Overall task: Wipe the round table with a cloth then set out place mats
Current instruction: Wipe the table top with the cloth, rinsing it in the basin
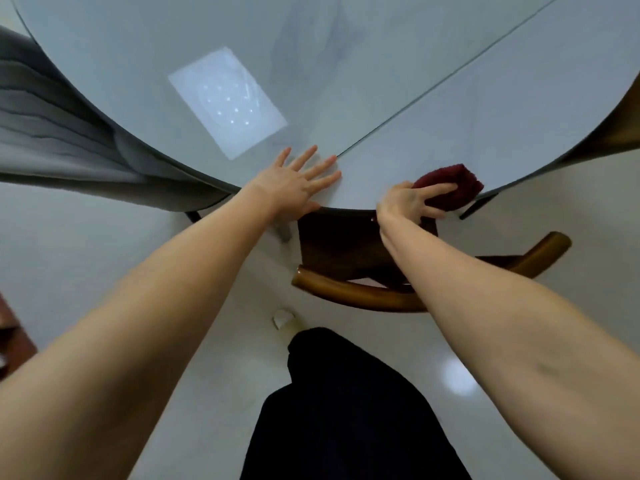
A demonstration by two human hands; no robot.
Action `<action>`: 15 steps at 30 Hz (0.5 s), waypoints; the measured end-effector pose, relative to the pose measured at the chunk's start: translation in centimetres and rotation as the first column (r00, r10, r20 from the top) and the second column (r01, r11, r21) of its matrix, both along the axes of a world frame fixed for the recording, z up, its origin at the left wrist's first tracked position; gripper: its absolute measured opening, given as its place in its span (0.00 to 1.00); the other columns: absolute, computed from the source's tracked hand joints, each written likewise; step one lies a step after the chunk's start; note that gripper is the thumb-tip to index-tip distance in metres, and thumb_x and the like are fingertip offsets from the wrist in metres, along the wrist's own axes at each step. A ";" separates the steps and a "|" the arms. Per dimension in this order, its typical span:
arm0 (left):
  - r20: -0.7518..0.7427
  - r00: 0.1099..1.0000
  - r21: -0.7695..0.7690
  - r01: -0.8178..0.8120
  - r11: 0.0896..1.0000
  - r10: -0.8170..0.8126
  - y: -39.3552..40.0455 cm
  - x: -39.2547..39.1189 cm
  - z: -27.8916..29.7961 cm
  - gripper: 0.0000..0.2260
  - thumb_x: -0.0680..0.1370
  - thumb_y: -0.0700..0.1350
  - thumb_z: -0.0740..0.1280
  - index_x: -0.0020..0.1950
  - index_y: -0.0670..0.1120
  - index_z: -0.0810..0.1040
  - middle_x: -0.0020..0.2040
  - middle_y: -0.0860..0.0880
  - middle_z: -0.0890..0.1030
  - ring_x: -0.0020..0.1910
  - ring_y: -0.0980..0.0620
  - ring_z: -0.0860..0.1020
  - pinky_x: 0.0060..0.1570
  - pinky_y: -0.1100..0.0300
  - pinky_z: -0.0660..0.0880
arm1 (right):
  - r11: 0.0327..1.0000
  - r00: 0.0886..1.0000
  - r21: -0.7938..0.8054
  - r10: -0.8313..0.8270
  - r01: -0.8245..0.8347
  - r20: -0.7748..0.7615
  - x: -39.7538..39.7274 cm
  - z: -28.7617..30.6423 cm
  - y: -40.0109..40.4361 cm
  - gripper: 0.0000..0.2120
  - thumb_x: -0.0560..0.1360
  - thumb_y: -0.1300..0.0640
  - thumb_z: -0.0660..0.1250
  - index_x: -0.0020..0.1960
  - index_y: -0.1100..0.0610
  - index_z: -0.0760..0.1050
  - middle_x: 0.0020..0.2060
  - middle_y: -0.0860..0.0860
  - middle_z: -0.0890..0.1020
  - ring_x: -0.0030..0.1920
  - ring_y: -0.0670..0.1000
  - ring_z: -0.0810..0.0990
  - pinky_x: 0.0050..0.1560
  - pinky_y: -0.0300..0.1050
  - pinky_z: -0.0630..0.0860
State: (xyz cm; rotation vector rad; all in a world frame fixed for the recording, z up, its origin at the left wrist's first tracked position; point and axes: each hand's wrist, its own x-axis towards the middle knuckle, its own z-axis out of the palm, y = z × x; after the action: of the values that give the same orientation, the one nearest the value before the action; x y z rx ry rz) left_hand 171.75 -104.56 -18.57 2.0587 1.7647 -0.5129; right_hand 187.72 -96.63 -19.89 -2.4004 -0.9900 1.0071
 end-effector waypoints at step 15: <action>0.083 0.964 0.055 0.249 0.967 -0.253 -0.9 -15.9 -1.9 0.27 0.83 0.57 0.48 0.78 0.55 0.38 0.79 0.51 0.38 0.78 0.48 0.40 0.75 0.46 0.41 | 0.974 0.974 0.031 -0.221 0.223 -0.055 -17.7 0.0 -8.8 0.31 0.83 0.55 0.50 0.78 0.49 0.36 0.75 0.66 0.45 0.62 0.65 0.73 0.64 0.52 0.71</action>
State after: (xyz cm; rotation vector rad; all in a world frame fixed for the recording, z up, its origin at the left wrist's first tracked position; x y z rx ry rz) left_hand 155.81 -105.47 -20.43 2.3143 1.4850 -0.4488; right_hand 170.01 -105.40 -19.86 -2.3778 -0.6967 0.9545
